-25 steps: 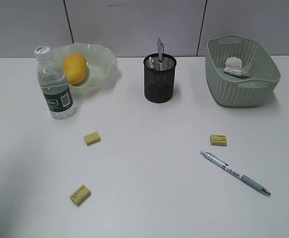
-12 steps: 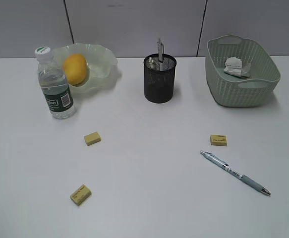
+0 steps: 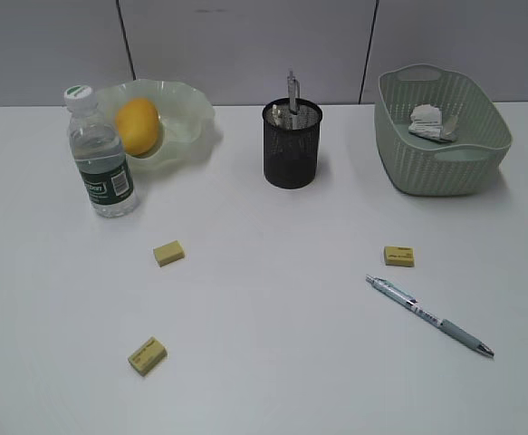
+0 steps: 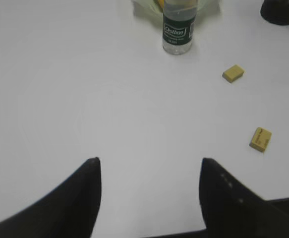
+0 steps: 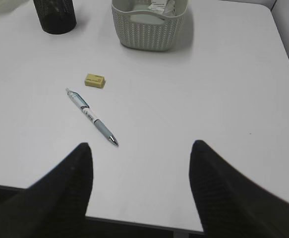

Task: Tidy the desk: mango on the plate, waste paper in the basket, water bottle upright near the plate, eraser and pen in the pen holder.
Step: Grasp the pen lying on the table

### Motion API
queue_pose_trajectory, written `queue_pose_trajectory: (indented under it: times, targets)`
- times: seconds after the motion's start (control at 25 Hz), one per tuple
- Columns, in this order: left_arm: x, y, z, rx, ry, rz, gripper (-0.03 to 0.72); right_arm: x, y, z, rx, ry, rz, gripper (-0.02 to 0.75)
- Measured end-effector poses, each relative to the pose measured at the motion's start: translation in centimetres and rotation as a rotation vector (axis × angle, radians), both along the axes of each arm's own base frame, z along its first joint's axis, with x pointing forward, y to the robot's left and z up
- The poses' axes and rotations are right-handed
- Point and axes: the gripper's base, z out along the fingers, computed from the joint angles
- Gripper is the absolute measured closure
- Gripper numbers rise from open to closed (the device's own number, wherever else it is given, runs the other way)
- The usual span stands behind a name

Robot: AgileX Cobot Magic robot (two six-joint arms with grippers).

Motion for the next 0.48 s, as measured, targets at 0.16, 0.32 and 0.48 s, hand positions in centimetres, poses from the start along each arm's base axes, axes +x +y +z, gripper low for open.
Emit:
queue_pose_trajectory:
  times: [0.16, 0.32, 0.48]
  targets:
    - [-1.1, 0.2, 0.0, -0.007, -0.074, -0.002, 0.271, 0.0, 0.0, 0.0, 0.0, 0.0, 0.0, 0.248]
    - [-1.5, 0.2, 0.0, -0.009, -0.1, -0.003, 0.337, 0.0, 0.0, 0.0, 0.001, -0.001, 0.0, 0.248]
    - [-1.5, 0.2, -0.1, -0.009, -0.1, -0.003, 0.389, 0.0, 0.0, 0.0, 0.0, -0.002, 0.0, 0.248]
